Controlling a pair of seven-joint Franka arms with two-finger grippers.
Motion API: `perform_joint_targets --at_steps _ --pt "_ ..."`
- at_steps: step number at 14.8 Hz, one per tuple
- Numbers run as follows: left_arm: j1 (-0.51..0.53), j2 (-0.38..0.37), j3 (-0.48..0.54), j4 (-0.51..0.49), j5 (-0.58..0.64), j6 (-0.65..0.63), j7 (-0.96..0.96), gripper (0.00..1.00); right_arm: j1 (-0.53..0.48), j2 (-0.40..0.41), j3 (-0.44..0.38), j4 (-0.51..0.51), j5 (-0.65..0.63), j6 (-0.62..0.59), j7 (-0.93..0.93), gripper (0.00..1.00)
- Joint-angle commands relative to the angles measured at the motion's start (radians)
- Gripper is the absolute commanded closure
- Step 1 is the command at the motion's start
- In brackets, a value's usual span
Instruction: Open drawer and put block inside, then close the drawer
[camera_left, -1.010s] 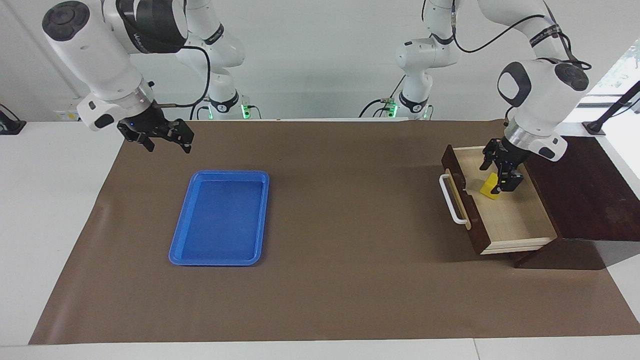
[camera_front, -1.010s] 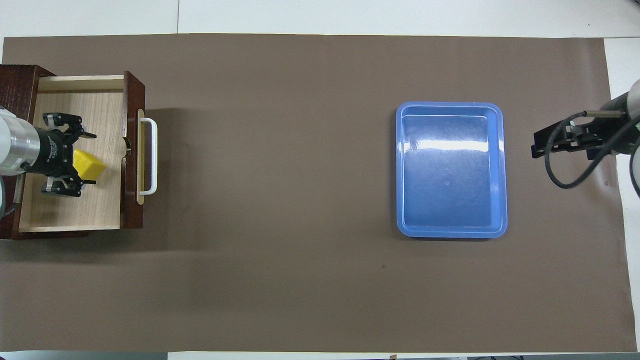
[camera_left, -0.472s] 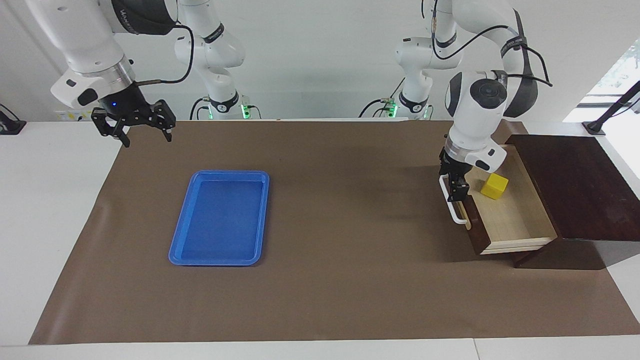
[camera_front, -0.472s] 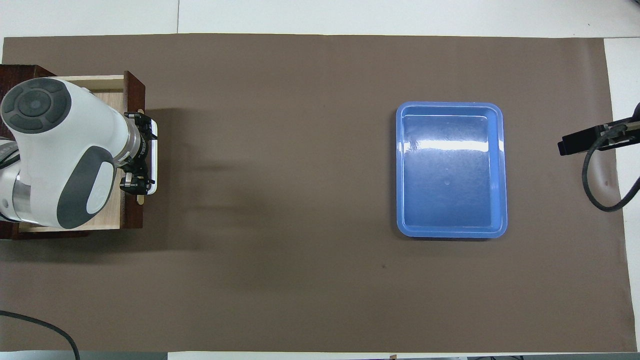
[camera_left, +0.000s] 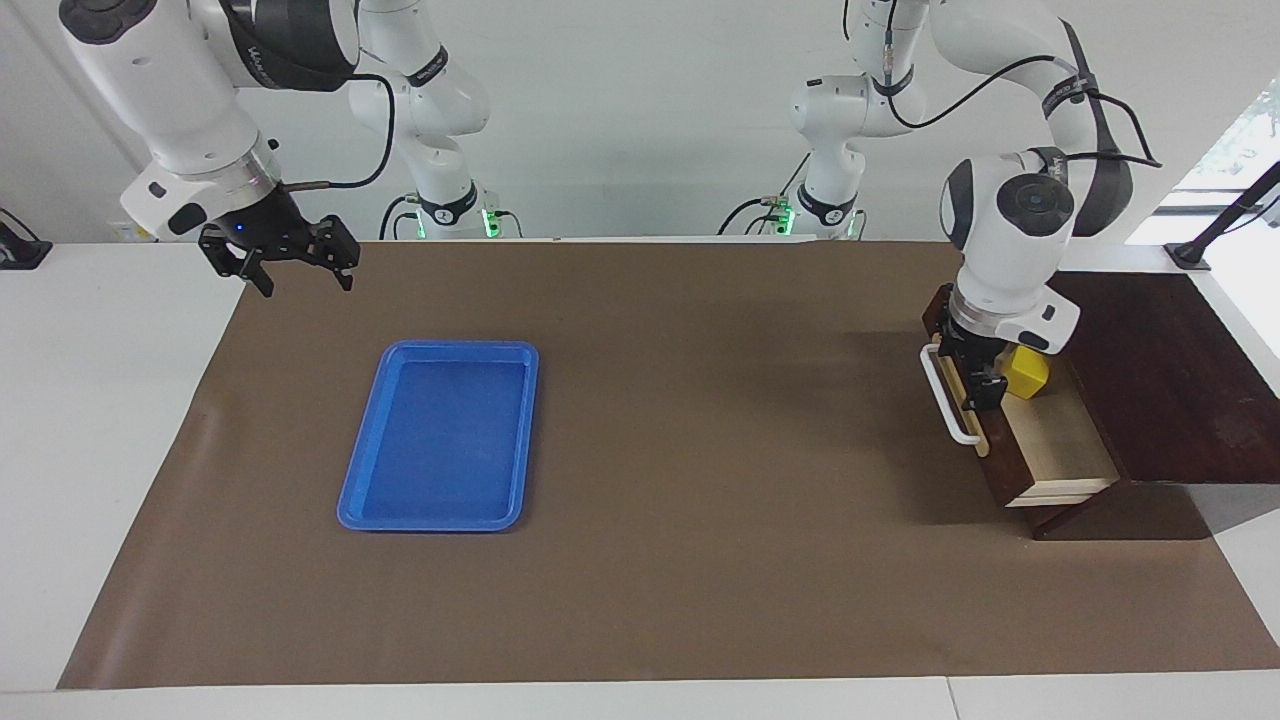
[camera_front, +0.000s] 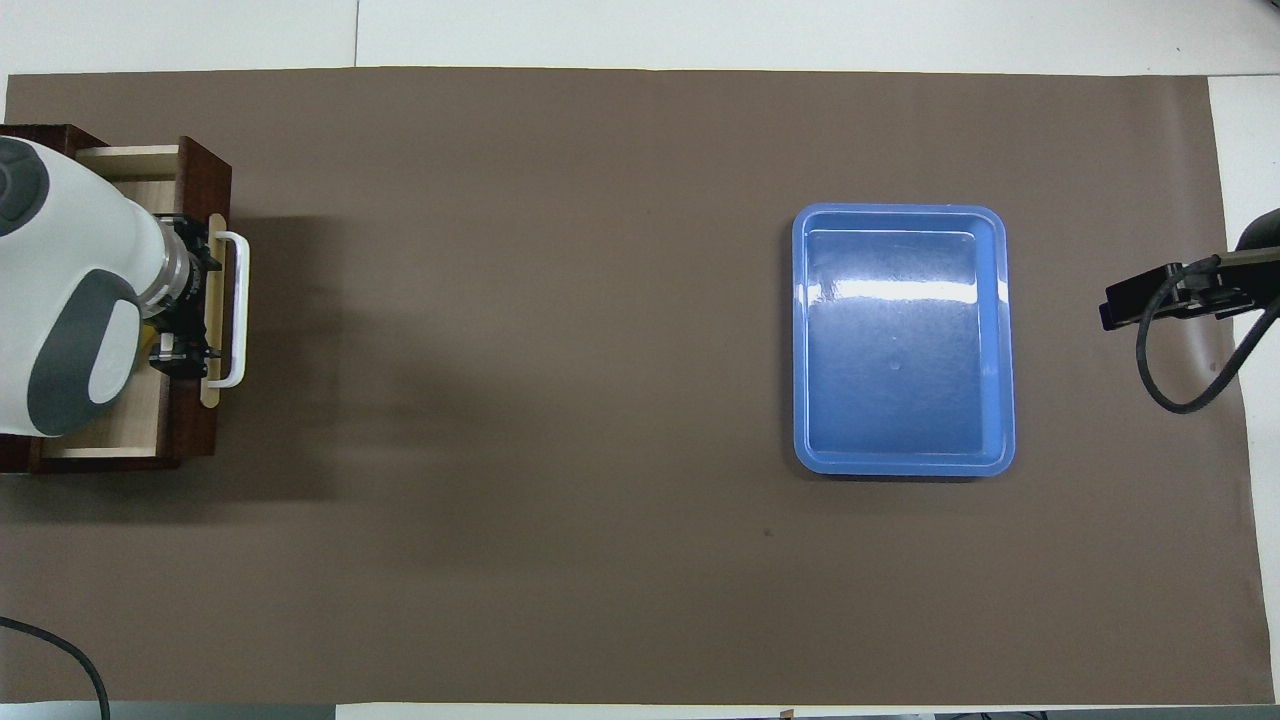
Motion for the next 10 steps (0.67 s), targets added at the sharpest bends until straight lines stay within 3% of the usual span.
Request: perform_joint_targets --at_steps 1,5,10 --pt "0.059 0.004 -0.002 0.002 0.032 -0.022 0.033 0.0 0.001 -0.004 -0.007 -0.007 -0.007 -0.026 0.019 0.0" --pt "0.151 0.004 -0.004 0.001 0.031 -0.006 0.14 0.0 -0.001 -0.008 -0.007 -0.005 -0.008 -0.027 0.02 0.0" --pt "0.165 0.004 -0.002 0.004 0.031 0.0 0.188 0.0 -0.008 -0.008 -0.006 -0.002 -0.01 -0.027 0.017 0.0"
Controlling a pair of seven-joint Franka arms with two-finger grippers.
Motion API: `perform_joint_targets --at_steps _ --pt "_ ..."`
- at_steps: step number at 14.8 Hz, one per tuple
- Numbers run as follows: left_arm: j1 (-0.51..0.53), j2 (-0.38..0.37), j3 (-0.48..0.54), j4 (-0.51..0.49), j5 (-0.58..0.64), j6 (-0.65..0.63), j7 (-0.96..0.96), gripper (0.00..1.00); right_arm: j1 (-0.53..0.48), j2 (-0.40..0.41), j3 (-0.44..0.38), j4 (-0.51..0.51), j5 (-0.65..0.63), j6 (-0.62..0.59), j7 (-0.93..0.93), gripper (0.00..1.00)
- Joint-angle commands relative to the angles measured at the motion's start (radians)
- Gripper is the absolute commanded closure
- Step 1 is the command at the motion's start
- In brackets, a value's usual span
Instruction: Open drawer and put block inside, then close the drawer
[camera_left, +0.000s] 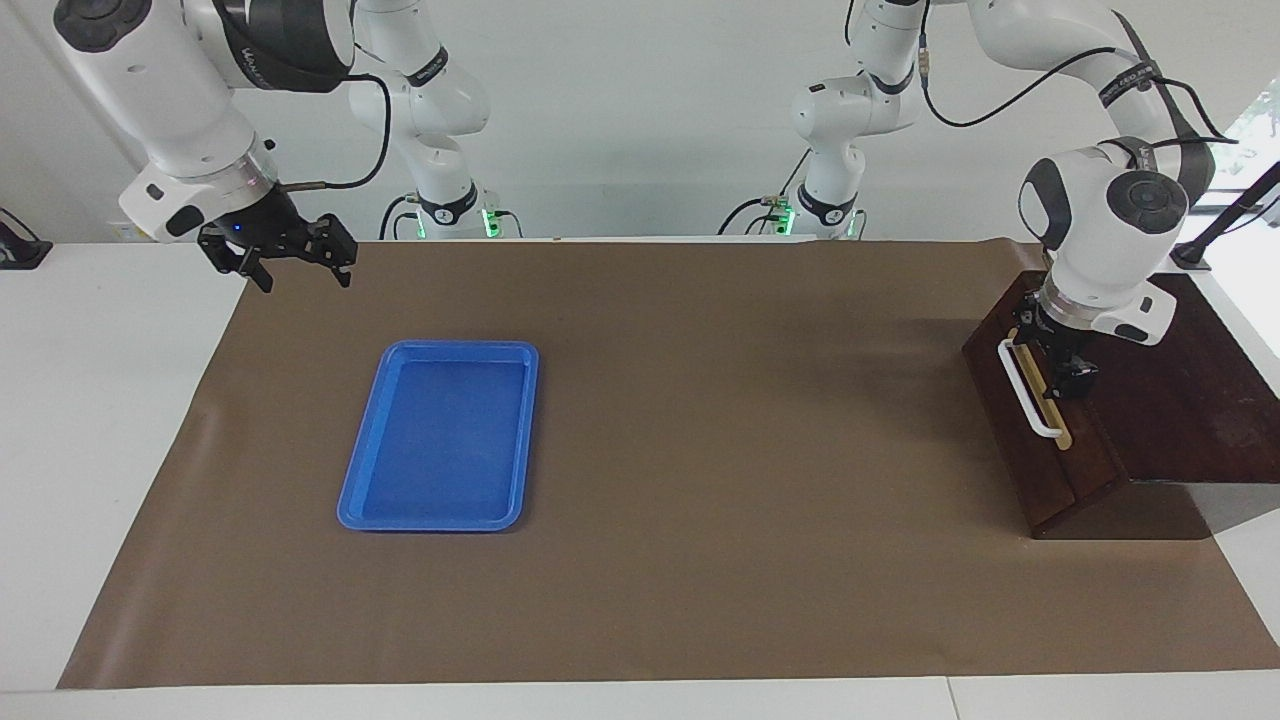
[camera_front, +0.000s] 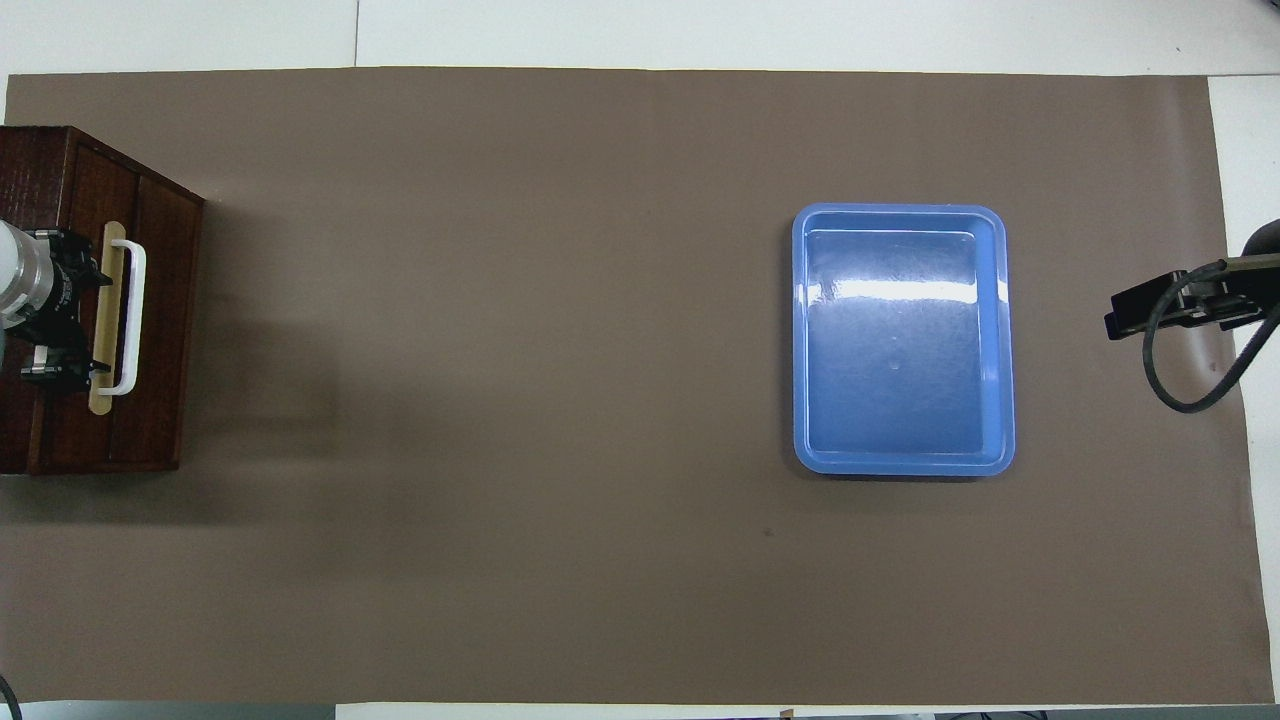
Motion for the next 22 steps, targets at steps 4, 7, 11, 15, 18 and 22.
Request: perform_joint_targets --at_steps 4,7,11,15,18,22 --pt "0.001 0.0 -0.016 0.019 0.012 -0.02 0.11 0.0 -0.011 -0.007 0.002 0.001 -0.01 -0.006 0.013 0.0" --pt "-0.072 -0.074 -0.027 0.031 -0.012 -0.092 0.232 0.0 -0.011 -0.008 0.002 0.001 -0.01 -0.007 0.011 0.0" --pt "-0.071 -0.165 -0.027 0.135 -0.201 -0.311 0.743 0.0 -0.011 -0.008 0.002 -0.001 -0.013 -0.007 0.01 0.0" --pt "-0.129 -0.152 -0.035 0.219 -0.206 -0.408 1.134 0.0 -0.01 -0.008 0.002 0.001 -0.013 -0.007 0.01 0.0" --pt "-0.155 -0.142 -0.041 0.223 -0.212 -0.419 1.306 0.0 -0.01 -0.008 0.002 0.001 -0.013 -0.007 0.01 0.0" --pt "-0.118 -0.004 -0.047 0.41 -0.259 -0.551 1.46 0.0 -0.011 -0.008 0.002 0.001 -0.013 -0.007 0.01 0.0"
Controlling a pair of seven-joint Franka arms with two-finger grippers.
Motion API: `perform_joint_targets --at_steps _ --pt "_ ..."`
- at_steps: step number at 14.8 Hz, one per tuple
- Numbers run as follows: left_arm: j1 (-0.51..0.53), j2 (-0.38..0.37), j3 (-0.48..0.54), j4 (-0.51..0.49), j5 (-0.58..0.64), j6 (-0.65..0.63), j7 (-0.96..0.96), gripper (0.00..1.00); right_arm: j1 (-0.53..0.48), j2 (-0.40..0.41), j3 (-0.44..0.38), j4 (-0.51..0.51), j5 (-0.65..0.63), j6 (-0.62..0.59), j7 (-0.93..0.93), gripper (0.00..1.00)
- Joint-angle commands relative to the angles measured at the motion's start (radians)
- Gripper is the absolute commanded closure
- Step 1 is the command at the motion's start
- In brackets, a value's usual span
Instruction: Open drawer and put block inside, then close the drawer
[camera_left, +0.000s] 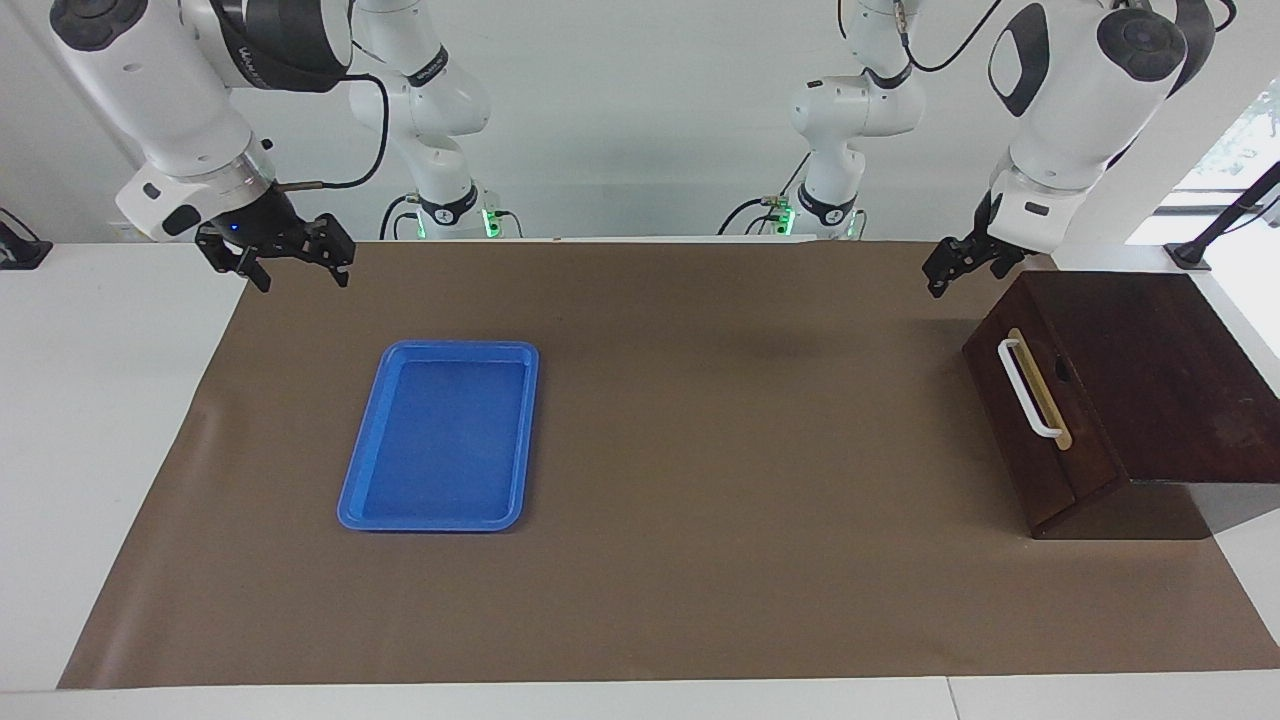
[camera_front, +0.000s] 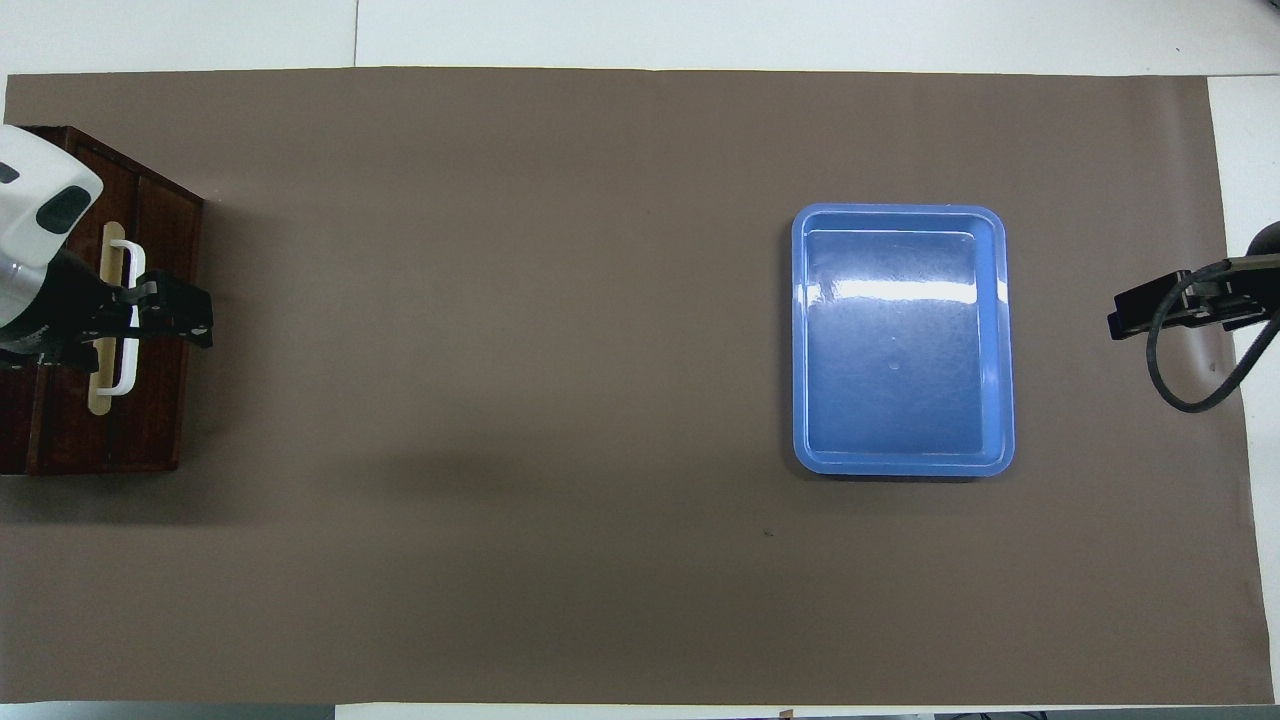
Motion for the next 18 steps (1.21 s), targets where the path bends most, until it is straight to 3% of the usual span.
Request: perform_joint_targets --at_steps 1,7,18 --pt "0.03 0.02 0.004 0.086 -0.054 -0.05 0.09 0.0 -0.009 -0.008 0.004 -0.001 -0.013 -0.007 0.008 0.0" --pt "0.087 -0.052 -0.035 0.007 -0.057 -0.045 0.096 0.0 -0.009 -0.011 0.004 -0.001 -0.013 -0.009 0.008 0.0" --pt "0.09 -0.07 -0.045 0.003 -0.059 -0.044 0.1 0.0 -0.009 -0.011 0.004 -0.002 -0.014 -0.007 0.008 0.0"
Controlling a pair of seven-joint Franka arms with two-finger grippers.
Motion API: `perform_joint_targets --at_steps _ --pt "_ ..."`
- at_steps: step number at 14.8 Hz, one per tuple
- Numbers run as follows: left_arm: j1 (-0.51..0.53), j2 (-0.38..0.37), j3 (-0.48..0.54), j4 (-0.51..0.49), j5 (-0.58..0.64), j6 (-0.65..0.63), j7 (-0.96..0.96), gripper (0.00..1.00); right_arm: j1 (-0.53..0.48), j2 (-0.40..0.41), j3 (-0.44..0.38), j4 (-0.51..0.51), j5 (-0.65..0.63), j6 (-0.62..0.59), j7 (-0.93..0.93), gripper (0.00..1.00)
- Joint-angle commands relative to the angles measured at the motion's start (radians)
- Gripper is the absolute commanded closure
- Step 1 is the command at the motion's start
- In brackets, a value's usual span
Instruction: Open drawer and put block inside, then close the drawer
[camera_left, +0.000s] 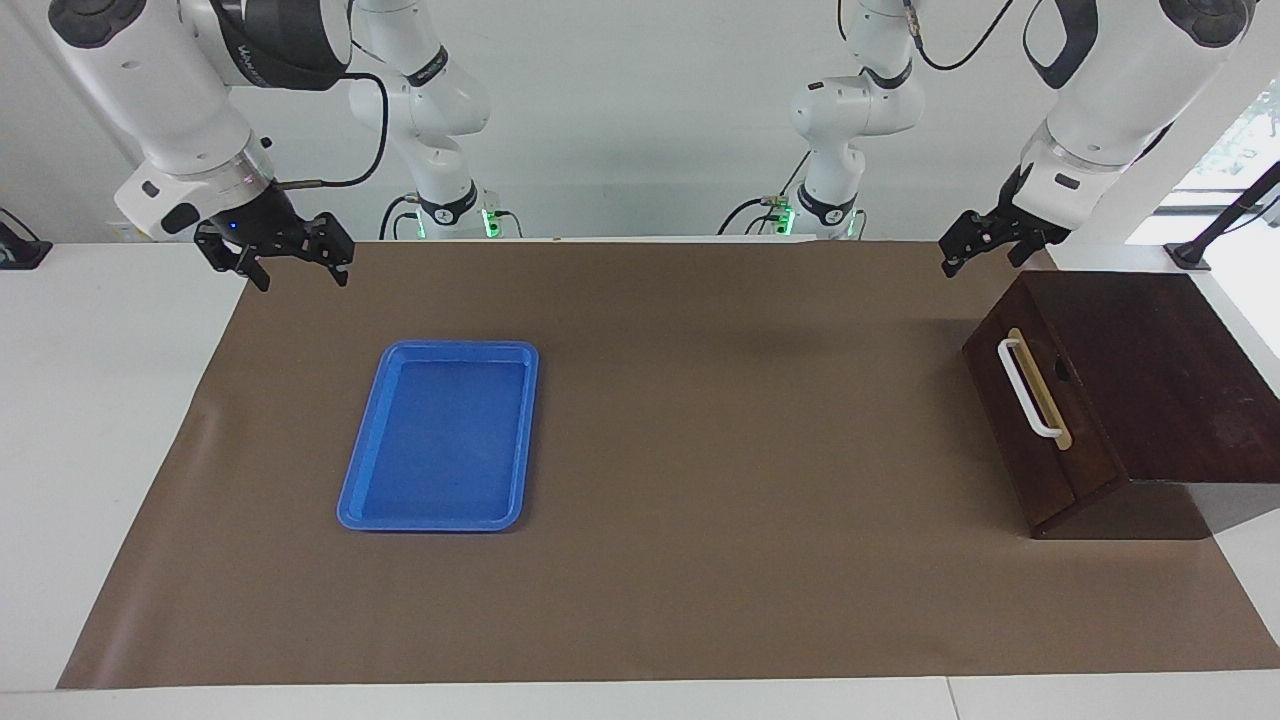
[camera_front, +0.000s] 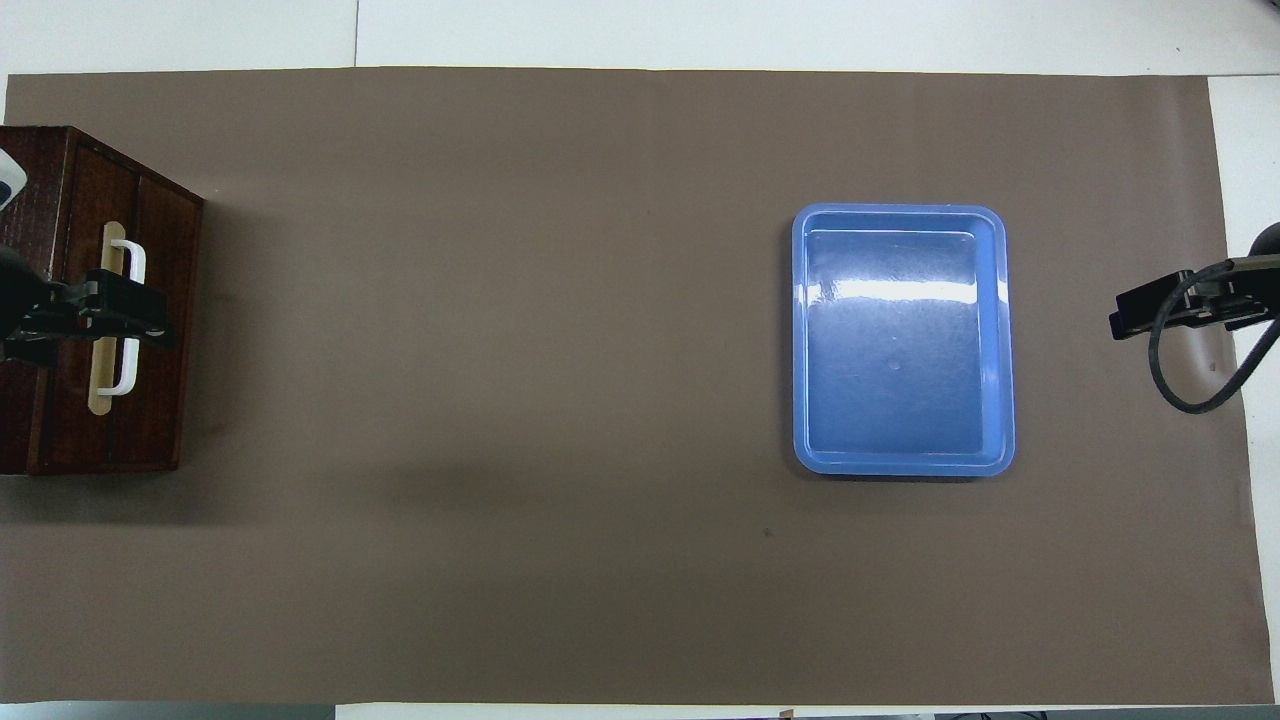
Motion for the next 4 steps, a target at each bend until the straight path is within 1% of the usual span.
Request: perform_joint_targets --at_steps 1,3,4 --pt "0.021 -0.028 -0.014 -0.026 -0.02 -0.006 0.028 0.0 -0.009 -0.01 0.004 -0.002 -0.014 -0.009 0.008 0.0" --pt "0.02 -0.033 -0.014 -0.049 -0.02 0.0 0.033 0.0 -0.009 -0.01 0.004 -0.002 -0.014 -0.007 0.006 0.0" --pt "0.018 -0.031 -0.014 -0.043 -0.02 -0.003 0.032 0.0 -0.009 -0.008 0.004 -0.002 -0.014 -0.007 0.006 0.0"
